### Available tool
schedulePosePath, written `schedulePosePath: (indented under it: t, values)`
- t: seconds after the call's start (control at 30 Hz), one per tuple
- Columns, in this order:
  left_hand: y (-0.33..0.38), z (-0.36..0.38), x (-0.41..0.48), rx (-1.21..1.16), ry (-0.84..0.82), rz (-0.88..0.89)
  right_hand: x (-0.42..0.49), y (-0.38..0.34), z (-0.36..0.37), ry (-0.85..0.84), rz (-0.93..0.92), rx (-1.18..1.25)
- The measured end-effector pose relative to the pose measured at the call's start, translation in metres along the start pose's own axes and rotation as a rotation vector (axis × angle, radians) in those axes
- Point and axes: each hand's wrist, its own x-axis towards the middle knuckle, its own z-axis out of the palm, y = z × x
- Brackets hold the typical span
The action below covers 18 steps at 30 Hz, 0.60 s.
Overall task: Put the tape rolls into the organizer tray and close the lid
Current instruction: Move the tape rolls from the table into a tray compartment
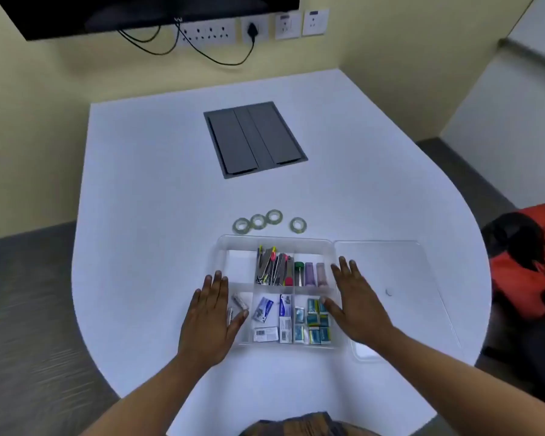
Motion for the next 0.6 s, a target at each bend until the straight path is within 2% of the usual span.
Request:
schedulePosePath:
  t: [0.2, 0.47, 0.6]
  values:
    - [-0.009, 0.019, -0.018, 0.074, -0.064, 0.021, -0.022, 0.0, 0.033, -0.121, 0.018, -0.051]
    - [-0.02, 0.02, -0.014, 0.138, -0.107, 0.101, -0.027, 0.007, 0.043, -0.146, 0.065, -0.013]
    - [-0.026, 0.013, -0.005, 0.135, -0.072, 0.104, -0.028, 0.006, 0.043, -0.144, 0.088, -0.014]
